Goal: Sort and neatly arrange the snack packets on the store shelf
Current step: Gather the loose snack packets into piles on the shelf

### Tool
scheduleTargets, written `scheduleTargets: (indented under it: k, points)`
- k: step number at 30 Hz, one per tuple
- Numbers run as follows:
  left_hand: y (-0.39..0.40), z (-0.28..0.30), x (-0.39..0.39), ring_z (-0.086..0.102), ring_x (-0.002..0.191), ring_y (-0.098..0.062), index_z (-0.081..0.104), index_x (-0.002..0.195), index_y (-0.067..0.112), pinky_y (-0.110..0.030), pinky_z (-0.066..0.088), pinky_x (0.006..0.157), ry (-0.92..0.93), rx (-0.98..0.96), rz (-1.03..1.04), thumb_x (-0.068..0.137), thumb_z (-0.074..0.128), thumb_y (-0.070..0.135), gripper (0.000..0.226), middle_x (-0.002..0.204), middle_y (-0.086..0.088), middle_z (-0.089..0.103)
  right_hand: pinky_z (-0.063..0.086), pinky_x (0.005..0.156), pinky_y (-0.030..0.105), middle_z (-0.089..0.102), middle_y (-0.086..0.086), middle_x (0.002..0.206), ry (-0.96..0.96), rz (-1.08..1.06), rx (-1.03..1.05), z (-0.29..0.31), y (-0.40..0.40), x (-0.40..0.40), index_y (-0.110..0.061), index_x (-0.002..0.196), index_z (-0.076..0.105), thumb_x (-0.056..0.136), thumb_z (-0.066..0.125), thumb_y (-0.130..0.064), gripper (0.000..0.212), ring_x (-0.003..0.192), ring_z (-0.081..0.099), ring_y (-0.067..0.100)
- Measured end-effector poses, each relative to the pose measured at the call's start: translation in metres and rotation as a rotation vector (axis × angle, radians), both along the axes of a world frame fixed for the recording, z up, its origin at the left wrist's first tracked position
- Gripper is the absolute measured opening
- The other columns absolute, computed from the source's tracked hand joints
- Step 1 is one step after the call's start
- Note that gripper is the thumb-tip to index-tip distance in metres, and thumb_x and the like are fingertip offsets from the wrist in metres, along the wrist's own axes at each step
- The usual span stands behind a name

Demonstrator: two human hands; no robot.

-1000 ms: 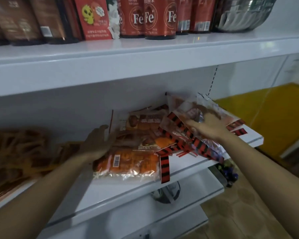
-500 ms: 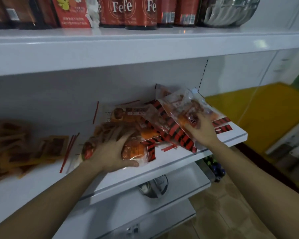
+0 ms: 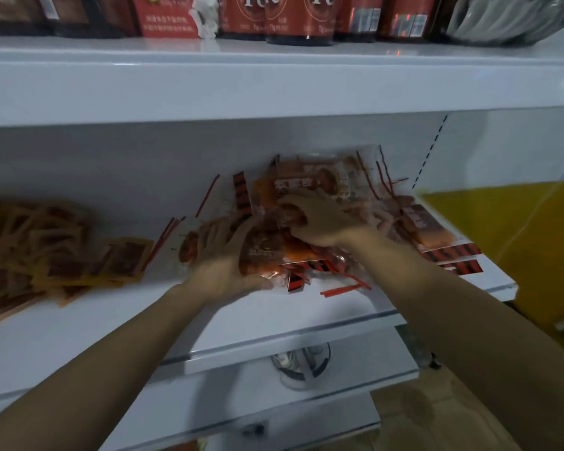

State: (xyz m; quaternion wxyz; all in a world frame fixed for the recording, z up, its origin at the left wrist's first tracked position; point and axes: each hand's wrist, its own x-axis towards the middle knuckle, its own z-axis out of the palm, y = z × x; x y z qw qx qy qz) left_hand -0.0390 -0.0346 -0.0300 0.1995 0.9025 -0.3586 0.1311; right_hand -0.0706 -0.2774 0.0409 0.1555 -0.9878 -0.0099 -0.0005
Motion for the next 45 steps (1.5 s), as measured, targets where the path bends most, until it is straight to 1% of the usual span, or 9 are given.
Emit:
scheduleTargets:
  k: [4, 7, 10, 14, 19, 24, 31, 39, 45]
  points:
    - [-0.006, 0.014, -0.004, 0.021, 0.149, -0.031, 0.01, 0.157, 0.049, -0.057, 0.019, 0.121, 0.068, 0.01, -0.014, 0.064, 0.064, 0.091, 0.116, 0.166, 0.0, 0.017, 0.035, 0.119, 0.04, 0.047, -0.001, 0.154, -0.218, 0.055, 0.257, -0.003, -0.001, -0.004, -0.03, 0.149, 0.047, 0.093, 0.057, -0.021, 0.058, 0.143, 0.04, 0.021]
    - [-0.018, 0.015, 0.002, 0.002, 0.157, -0.032, 0.006, 0.158, 0.051, -0.066, 0.015, 0.12, 0.042, 0.083, -0.048, 0.068, 0.057, 0.087, 0.11, 0.17, 0.006, -0.003, 0.034, 0.117, 0.047, 0.051, 0.007, 0.148, -0.563, -0.343, 0.073, -0.016, -0.052, -0.011, -0.027, 0.138, 0.056, 0.092, 0.058, -0.036, 0.046, 0.142, 0.041, 0.033]
    - [-0.024, 0.011, 0.01, -0.014, 0.157, -0.027, 0.0, 0.158, 0.051, -0.069, 0.011, 0.12, 0.071, 0.197, -0.045, 0.066, 0.05, 0.086, 0.11, 0.169, 0.013, -0.017, 0.024, 0.119, 0.056, 0.023, 0.008, 0.166, -0.282, -0.694, 0.232, -0.02, -0.103, -0.024, -0.04, 0.152, 0.031, 0.076, 0.058, -0.087, 0.093, 0.151, 0.023, 0.038]
    - [-0.027, 0.011, 0.012, -0.026, 0.154, -0.03, -0.01, 0.154, 0.054, -0.069, 0.002, 0.121, 0.153, 0.279, -0.009, 0.066, 0.06, 0.087, 0.118, 0.168, 0.008, -0.023, 0.035, 0.115, 0.056, 0.045, 0.002, 0.156, -0.173, -0.462, 0.22, -0.032, -0.107, -0.01, -0.042, 0.149, 0.038, 0.071, 0.045, -0.096, 0.095, 0.144, 0.037, 0.035]
    - [-0.016, 0.039, 0.004, -0.032, 0.151, -0.031, -0.018, 0.154, 0.05, -0.058, -0.012, 0.122, 0.343, 0.395, 0.127, 0.036, 0.057, 0.107, 0.151, 0.166, 0.002, -0.03, 0.041, 0.108, 0.049, 0.066, 0.006, 0.124, -0.248, -0.431, 0.173, -0.029, -0.054, 0.024, -0.029, 0.125, 0.063, 0.086, 0.044, -0.08, 0.067, 0.129, 0.046, 0.032]
    - [0.005, 0.049, 0.018, -0.022, 0.154, -0.01, -0.015, 0.155, 0.052, -0.059, 0.012, 0.125, 0.44, 0.213, 0.011, 0.044, 0.057, 0.103, 0.142, 0.161, 0.027, -0.031, 0.035, 0.116, 0.05, 0.052, 0.015, 0.144, -0.175, -0.299, 0.295, -0.023, 0.023, 0.047, -0.016, 0.122, 0.064, 0.093, 0.055, -0.063, 0.056, 0.142, 0.038, 0.034]
    - [0.014, 0.025, 0.026, -0.026, 0.154, -0.019, -0.008, 0.159, 0.044, -0.065, -0.002, 0.122, 0.372, 0.267, 0.135, 0.056, 0.065, 0.092, 0.135, 0.166, 0.014, -0.026, 0.036, 0.103, 0.032, 0.046, 0.006, 0.148, -0.226, -0.138, 0.33, -0.008, 0.022, 0.024, -0.019, 0.14, 0.049, 0.098, 0.058, -0.027, 0.043, 0.14, 0.042, 0.028]
    - [-0.006, 0.033, 0.005, -0.025, 0.153, -0.013, -0.008, 0.155, 0.054, -0.055, -0.007, 0.124, 0.261, 0.218, -0.112, 0.057, 0.066, 0.094, 0.129, 0.167, 0.018, -0.019, 0.014, 0.124, 0.057, 0.028, 0.001, 0.165, -0.051, -0.45, 0.073, -0.027, -0.061, -0.043, -0.043, 0.154, 0.027, 0.083, 0.049, -0.078, 0.082, 0.155, 0.014, 0.031]
    - [-0.034, 0.025, -0.002, -0.007, 0.157, -0.024, 0.008, 0.158, 0.051, -0.067, 0.009, 0.121, 0.085, 0.264, -0.155, 0.082, 0.061, 0.074, 0.096, 0.17, 0.009, -0.001, 0.037, 0.113, 0.054, 0.05, -0.003, 0.144, -0.025, -0.427, 0.137, -0.06, -0.105, -0.041, -0.04, 0.131, 0.047, 0.074, 0.039, -0.095, 0.079, 0.14, 0.039, 0.03]
